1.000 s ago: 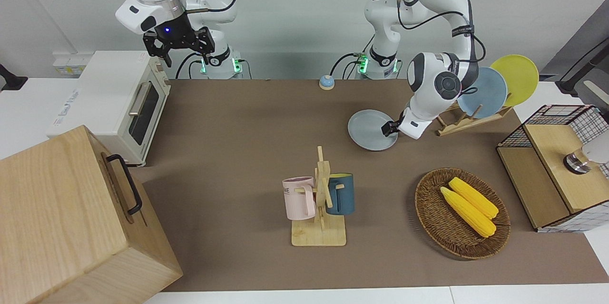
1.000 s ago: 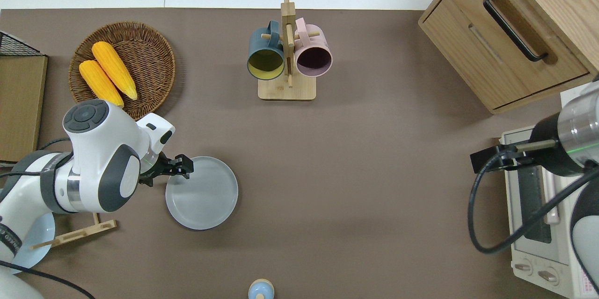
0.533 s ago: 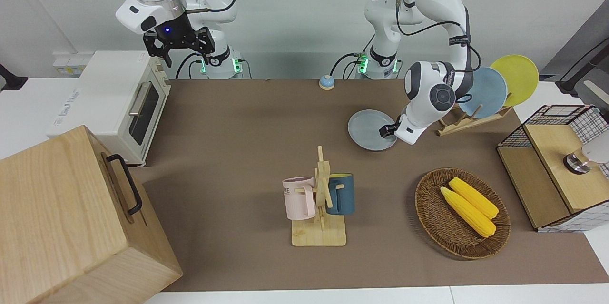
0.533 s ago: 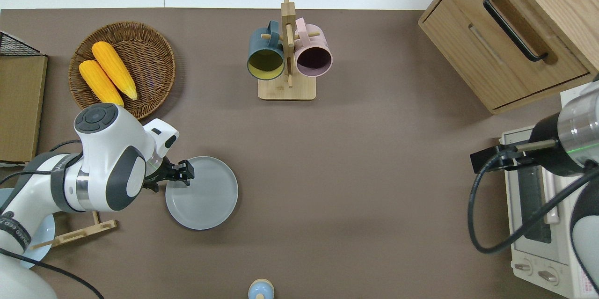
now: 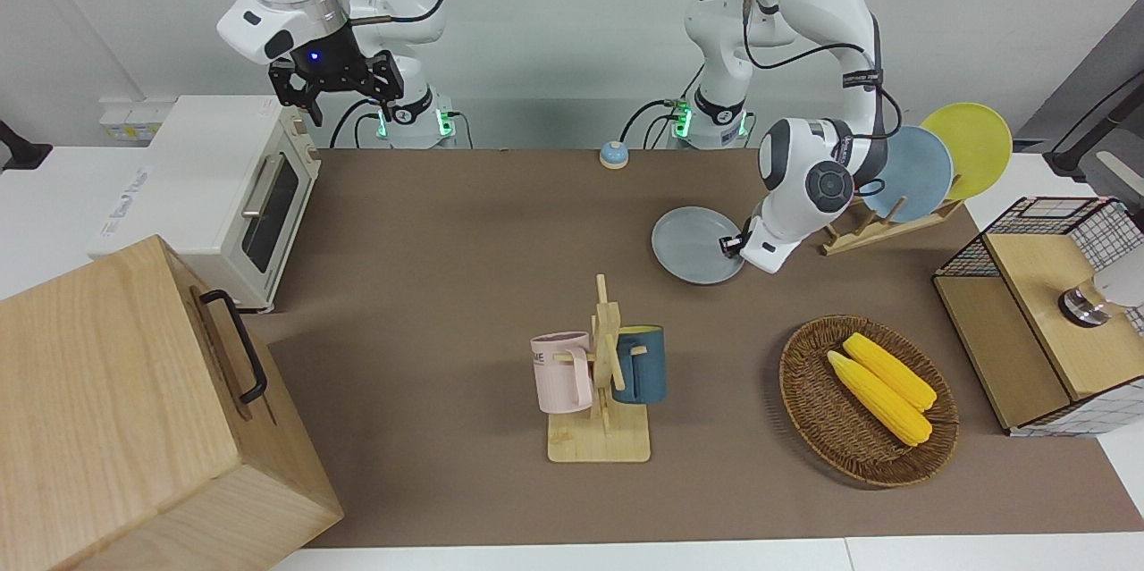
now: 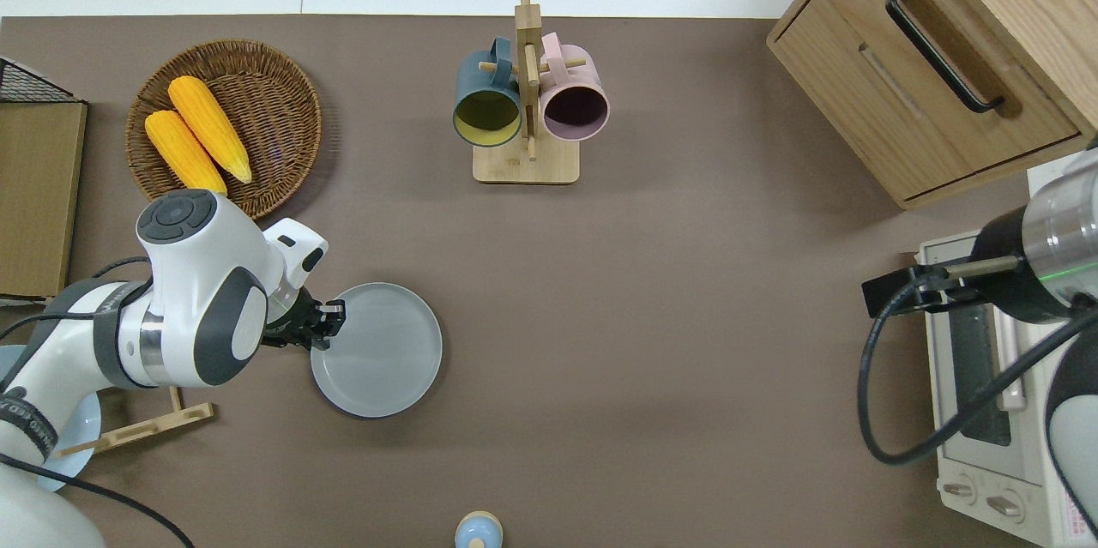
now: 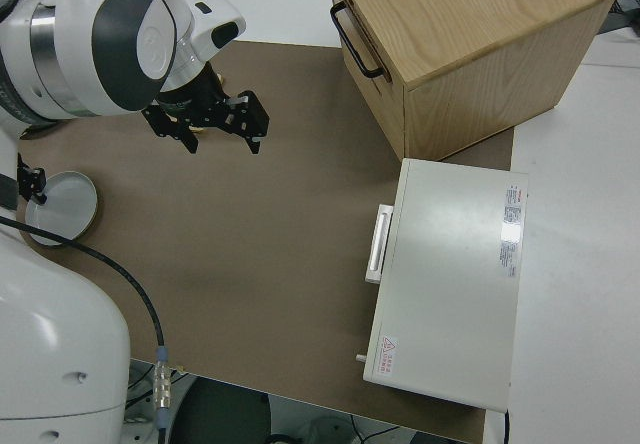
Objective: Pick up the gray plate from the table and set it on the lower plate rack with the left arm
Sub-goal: 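Grasp the rim of the gray plate with the left gripper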
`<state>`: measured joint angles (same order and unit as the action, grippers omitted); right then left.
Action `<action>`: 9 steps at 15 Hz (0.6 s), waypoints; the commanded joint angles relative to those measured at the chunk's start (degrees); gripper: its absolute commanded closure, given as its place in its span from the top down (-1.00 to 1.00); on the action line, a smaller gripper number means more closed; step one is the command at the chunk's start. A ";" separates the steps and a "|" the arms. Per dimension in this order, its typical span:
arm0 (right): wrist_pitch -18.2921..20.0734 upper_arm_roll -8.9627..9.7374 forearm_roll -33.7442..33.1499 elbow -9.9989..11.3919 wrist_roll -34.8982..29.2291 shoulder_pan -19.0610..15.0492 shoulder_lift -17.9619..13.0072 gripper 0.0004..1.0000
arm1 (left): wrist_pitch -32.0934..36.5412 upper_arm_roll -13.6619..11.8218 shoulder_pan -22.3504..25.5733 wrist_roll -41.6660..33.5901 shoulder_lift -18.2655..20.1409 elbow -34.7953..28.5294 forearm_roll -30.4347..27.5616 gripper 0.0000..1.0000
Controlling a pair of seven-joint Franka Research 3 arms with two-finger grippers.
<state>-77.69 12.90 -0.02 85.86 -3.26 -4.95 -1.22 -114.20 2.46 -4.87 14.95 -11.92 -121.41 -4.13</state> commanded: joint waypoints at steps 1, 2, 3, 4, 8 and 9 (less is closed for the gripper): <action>0.87 0.37 0.20 -0.35 0.19 -0.85 -0.27 0.98 | -0.41 -0.35 -0.58 0.96 0.14 -0.41 -0.35 -1.00; 0.87 0.37 0.20 -0.35 0.19 -0.76 -0.27 0.98 | -0.32 -0.35 -0.58 0.87 0.14 -0.41 -0.35 -1.00; 0.87 0.37 0.20 -0.35 0.19 -0.76 -0.27 0.98 | -0.32 -0.35 -0.58 0.87 0.14 -0.41 -0.35 -1.00; 0.87 0.37 0.20 -0.35 0.19 -0.76 -0.27 0.97 | -0.23 -0.44 -0.58 0.87 0.05 -0.41 -0.35 -1.00; 0.87 0.37 0.20 -0.35 0.19 -0.85 -0.27 0.98 | 2.84 -1.58 -0.67 1.04 0.49 2.48 -0.26 -1.00; 0.87 0.37 0.20 -0.35 0.19 -0.76 -0.27 0.97 | 2.93 -1.93 -0.67 0.87 0.84 3.19 -0.26 -1.00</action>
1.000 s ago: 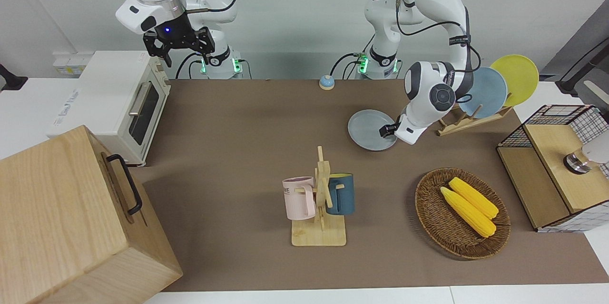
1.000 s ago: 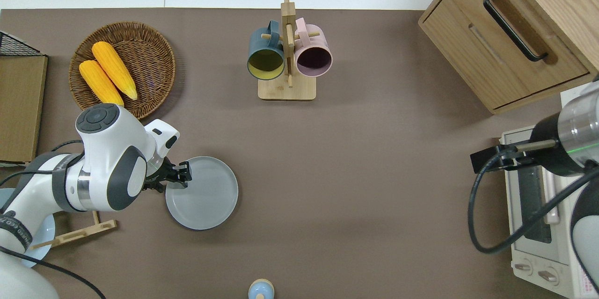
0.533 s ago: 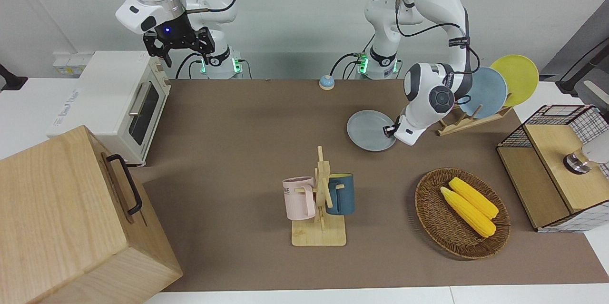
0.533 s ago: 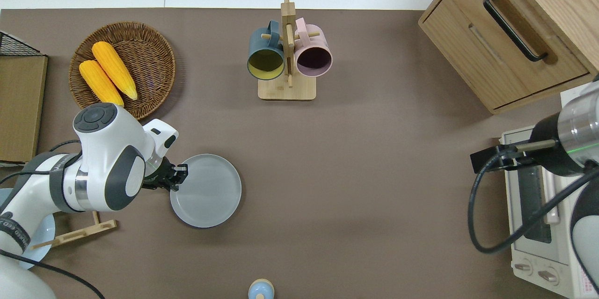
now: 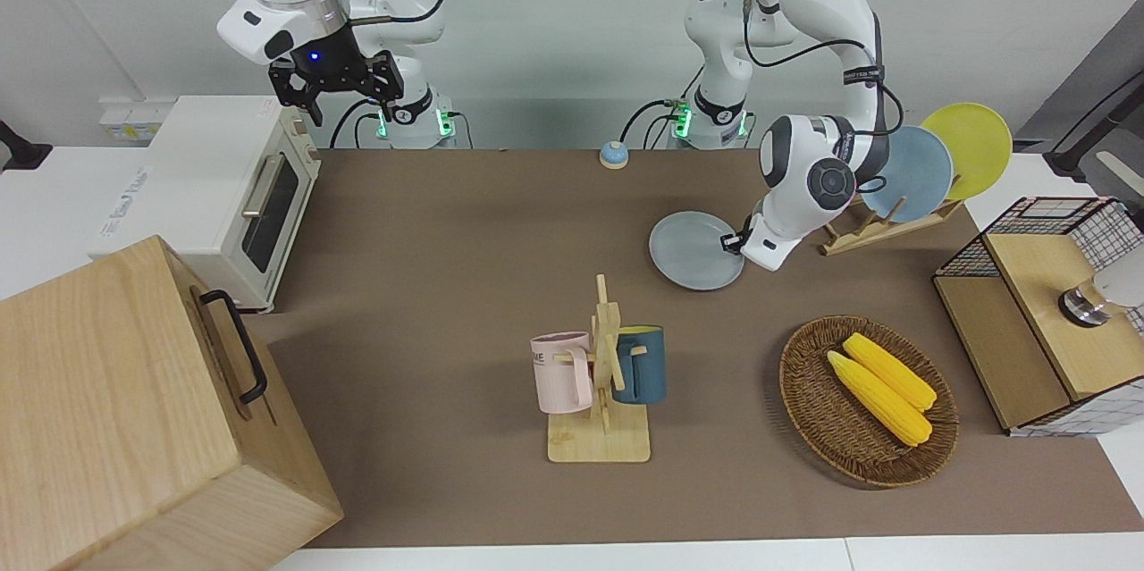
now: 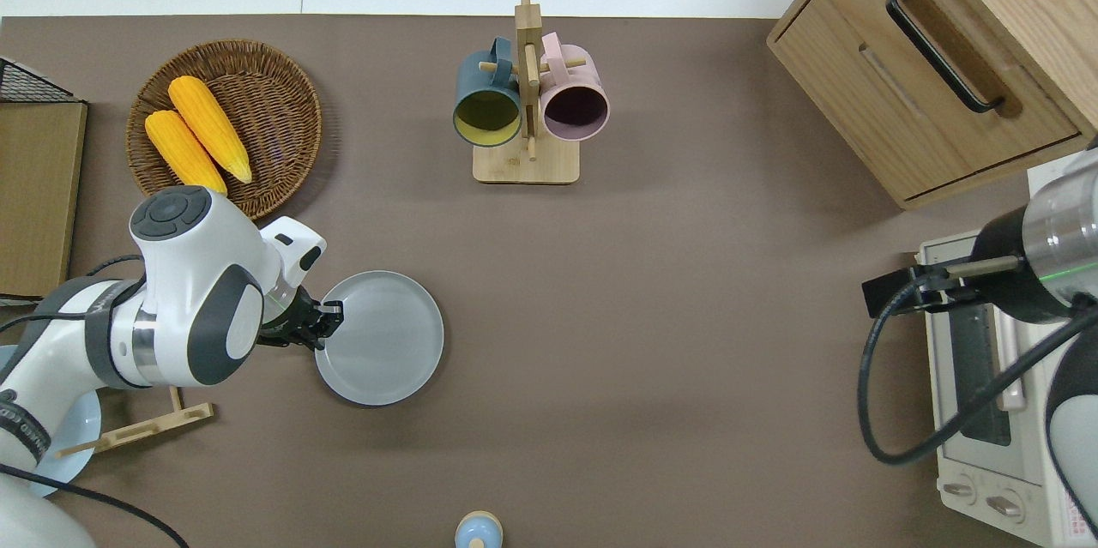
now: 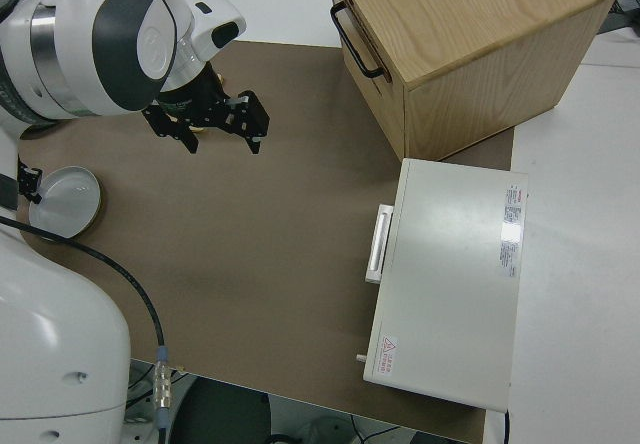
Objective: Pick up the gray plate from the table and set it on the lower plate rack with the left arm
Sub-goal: 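Lift the gray plate and carry it toward the wooden plate rack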
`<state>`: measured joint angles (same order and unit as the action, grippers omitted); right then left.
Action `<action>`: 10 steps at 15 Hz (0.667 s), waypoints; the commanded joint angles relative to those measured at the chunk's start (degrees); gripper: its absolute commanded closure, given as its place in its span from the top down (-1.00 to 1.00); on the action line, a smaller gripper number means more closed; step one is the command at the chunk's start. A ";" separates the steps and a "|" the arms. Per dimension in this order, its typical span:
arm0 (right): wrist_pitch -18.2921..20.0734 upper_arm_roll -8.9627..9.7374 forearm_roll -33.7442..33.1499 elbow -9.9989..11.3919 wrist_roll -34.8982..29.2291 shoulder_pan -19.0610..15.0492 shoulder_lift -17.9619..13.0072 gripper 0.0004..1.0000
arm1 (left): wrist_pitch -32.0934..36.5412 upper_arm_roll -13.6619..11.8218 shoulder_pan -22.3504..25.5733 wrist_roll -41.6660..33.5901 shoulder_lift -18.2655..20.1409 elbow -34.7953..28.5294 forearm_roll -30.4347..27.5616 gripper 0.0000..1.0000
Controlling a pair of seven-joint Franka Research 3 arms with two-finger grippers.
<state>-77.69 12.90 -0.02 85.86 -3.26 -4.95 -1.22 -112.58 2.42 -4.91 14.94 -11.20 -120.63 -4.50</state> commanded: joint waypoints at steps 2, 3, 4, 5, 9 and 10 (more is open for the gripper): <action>0.87 0.37 0.20 -0.35 0.19 -0.85 -0.27 0.98 | 1.83 -1.98 -0.63 0.88 0.12 4.17 0.11 -1.00; 0.87 0.37 0.20 -0.35 0.19 -0.85 -0.27 0.97 | 2.27 -2.24 -0.63 0.88 0.21 4.96 0.11 -1.00; 0.87 0.37 0.20 -0.35 0.19 -0.85 -0.27 0.98 | 2.36 -2.33 -0.54 0.88 0.30 5.40 0.11 -1.00; 0.87 0.37 0.20 -0.35 0.19 -0.85 -0.27 0.98 | 2.80 -2.33 -0.63 1.05 0.39 5.49 0.19 -1.00; 0.87 0.37 0.20 -0.35 0.19 -0.85 -0.27 0.97 | 6.75 -2.25 -0.81 1.23 0.56 7.95 0.72 -1.00; 0.87 0.37 0.20 -0.35 0.19 -0.85 -0.27 0.98 | 7.54 -2.33 -0.81 1.23 0.65 8.56 0.72 -1.00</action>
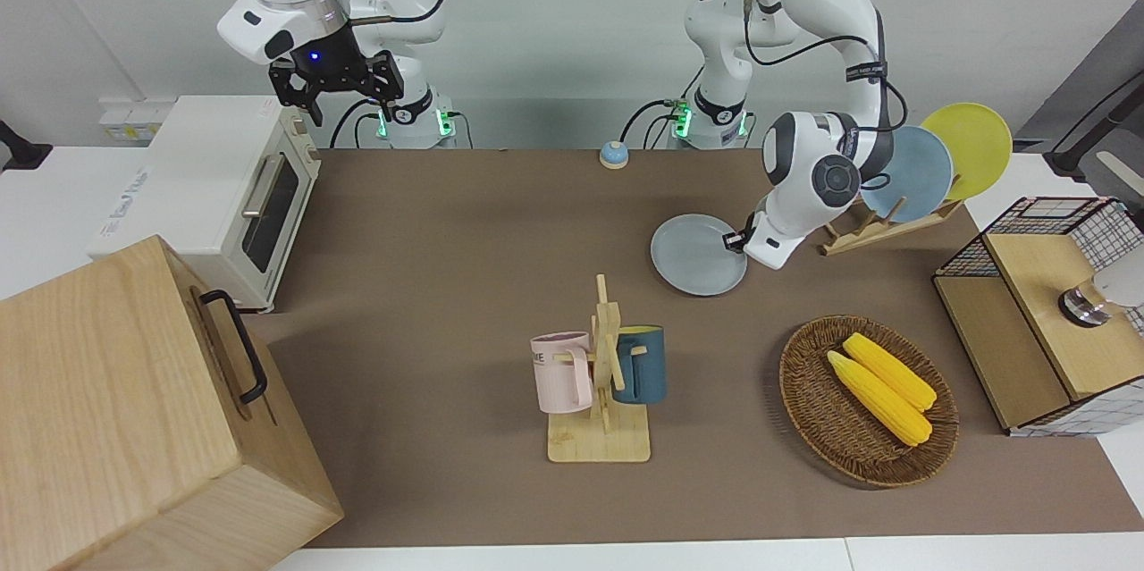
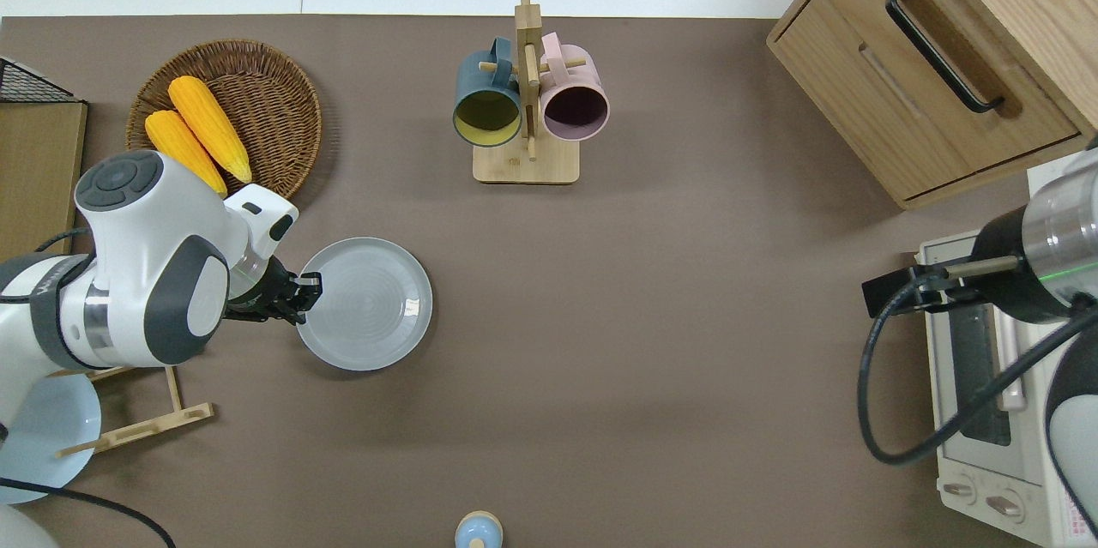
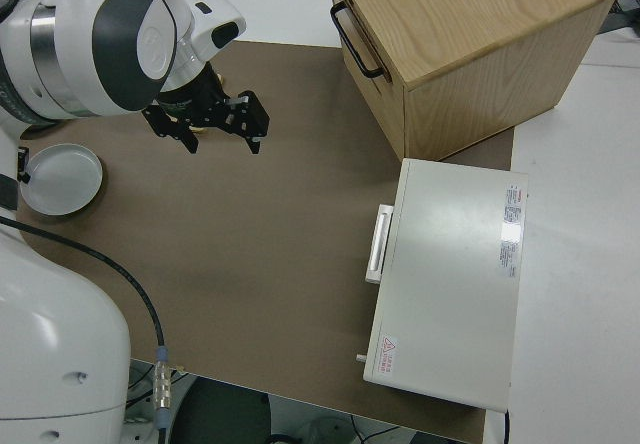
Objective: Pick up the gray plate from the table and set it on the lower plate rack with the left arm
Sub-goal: 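Lift the gray plate and carry it toward the wooden plate rack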
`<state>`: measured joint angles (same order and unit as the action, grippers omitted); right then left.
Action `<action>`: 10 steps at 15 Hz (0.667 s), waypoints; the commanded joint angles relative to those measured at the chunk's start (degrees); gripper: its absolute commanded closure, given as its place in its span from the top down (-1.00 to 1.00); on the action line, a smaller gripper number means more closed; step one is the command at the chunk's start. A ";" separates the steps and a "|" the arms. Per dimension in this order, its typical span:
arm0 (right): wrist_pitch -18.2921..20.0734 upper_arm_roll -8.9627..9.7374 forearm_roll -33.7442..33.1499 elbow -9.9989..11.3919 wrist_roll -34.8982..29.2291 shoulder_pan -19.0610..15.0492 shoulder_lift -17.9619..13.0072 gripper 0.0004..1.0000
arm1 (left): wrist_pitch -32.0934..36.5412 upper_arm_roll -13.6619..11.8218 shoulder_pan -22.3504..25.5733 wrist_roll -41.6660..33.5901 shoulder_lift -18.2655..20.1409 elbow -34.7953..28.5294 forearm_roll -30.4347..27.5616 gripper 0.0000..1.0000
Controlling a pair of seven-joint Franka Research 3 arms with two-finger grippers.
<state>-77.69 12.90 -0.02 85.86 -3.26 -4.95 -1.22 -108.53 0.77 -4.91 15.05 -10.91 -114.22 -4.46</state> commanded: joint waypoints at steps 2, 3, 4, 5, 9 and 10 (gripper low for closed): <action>0.87 0.37 0.20 -0.35 0.19 -0.85 -0.27 0.98 | 5.43 -1.03 -0.80 0.77 0.45 3.82 0.68 -1.00; 0.87 0.37 0.20 -0.35 0.19 -0.76 -0.27 0.98 | 6.31 -1.81 -0.89 0.77 0.54 4.70 0.68 -1.00; 0.87 0.37 0.20 -0.35 0.19 -0.76 -0.27 0.98 | 7.10 -1.91 -0.80 0.86 1.23 5.23 0.77 -1.00; 0.87 0.37 0.20 -0.35 0.19 -0.85 -0.27 0.97 | 7.19 -1.91 -0.89 0.86 1.59 5.32 1.20 -1.00; 0.87 0.37 0.20 -0.35 0.19 -0.85 -0.27 0.98 | 9.03 -2.00 -0.89 3.21 2.82 6.90 6.73 -1.00; 0.87 0.37 0.20 -0.35 0.19 -0.76 -0.27 0.97 | 10.17 -2.00 -0.97 5.06 2.82 7.78 9.01 -1.00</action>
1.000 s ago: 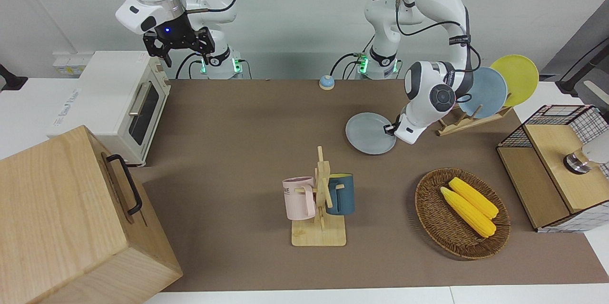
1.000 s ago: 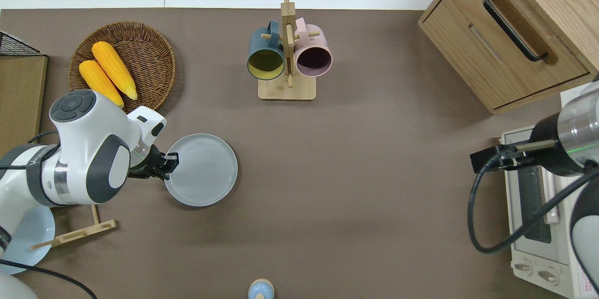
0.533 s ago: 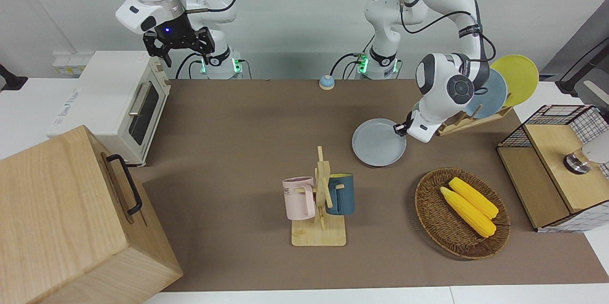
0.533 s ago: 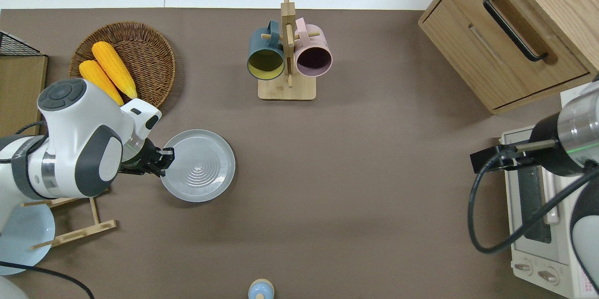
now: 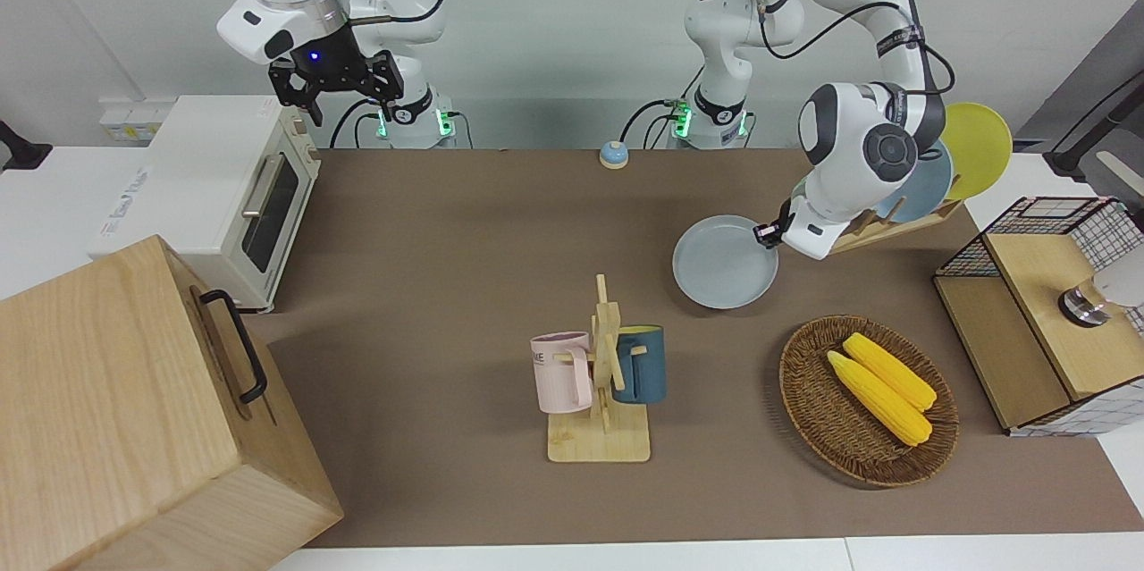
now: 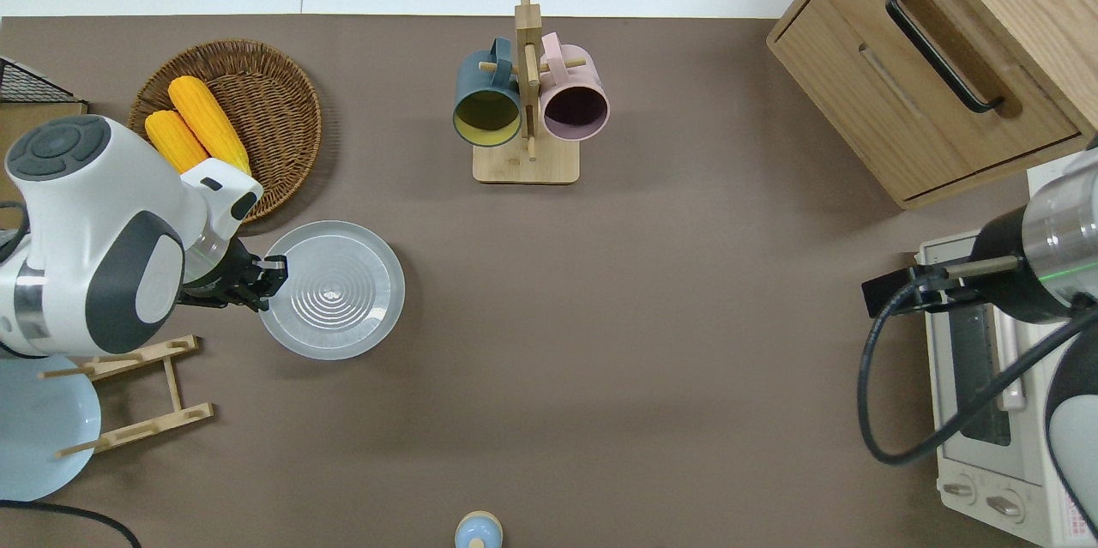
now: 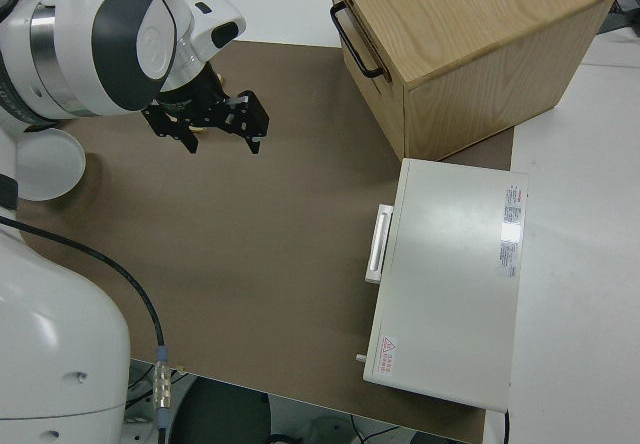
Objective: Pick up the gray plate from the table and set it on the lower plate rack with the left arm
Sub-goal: 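Lift the gray plate and carry it toward the wooden plate rack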
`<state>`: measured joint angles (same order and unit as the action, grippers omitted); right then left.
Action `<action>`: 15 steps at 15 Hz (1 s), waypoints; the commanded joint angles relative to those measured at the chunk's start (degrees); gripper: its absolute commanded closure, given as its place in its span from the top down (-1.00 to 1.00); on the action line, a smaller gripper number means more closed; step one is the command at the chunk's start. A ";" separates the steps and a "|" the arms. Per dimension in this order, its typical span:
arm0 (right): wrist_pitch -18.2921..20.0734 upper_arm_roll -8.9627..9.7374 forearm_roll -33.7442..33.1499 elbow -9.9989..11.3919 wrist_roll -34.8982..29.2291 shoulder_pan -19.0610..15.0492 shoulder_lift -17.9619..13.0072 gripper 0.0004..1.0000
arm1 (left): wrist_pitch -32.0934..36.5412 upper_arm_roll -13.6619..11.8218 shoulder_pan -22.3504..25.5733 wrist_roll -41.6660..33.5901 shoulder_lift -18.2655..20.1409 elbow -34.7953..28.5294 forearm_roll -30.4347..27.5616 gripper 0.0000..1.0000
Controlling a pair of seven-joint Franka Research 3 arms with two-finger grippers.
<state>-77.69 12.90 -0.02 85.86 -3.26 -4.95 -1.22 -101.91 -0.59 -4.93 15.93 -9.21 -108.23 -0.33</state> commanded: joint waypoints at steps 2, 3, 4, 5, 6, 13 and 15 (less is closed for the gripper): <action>0.87 0.37 0.20 -0.35 0.19 -0.85 -0.27 0.97 | 6.62 -0.55 -0.96 7.00 1.12 3.54 10.24 -1.00; 0.87 0.37 0.20 -0.35 0.19 -0.85 -0.27 0.98 | 8.12 -0.47 -1.05 8.23 1.21 3.90 12.44 -1.00; 0.87 0.37 0.20 -0.35 0.19 -0.76 -0.27 0.98 | 9.44 -0.47 -1.05 9.89 1.21 3.90 14.98 -1.00; 0.87 0.37 0.20 -0.35 0.19 -0.76 -0.27 0.98 | 10.84 -0.47 -1.13 12.17 1.21 3.90 17.62 -1.00; 0.87 0.37 0.20 -0.35 0.19 -0.76 -0.27 0.97 | 12.68 -0.47 -1.48 14.46 1.12 3.90 20.34 -1.00; 0.87 0.37 0.20 -0.35 0.19 -0.76 -0.27 0.97 | 26.22 0.24 -1.58 14.83 1.21 3.99 41.36 -1.00; 0.87 0.37 0.20 -0.35 0.19 -0.76 -0.27 0.98 | 29.56 0.24 -2.36 14.92 1.12 3.90 44.96 -1.00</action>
<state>-77.69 12.90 -0.02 85.86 -3.26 -4.95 -1.22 -77.39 -0.12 -5.67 30.27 -8.05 -104.77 39.18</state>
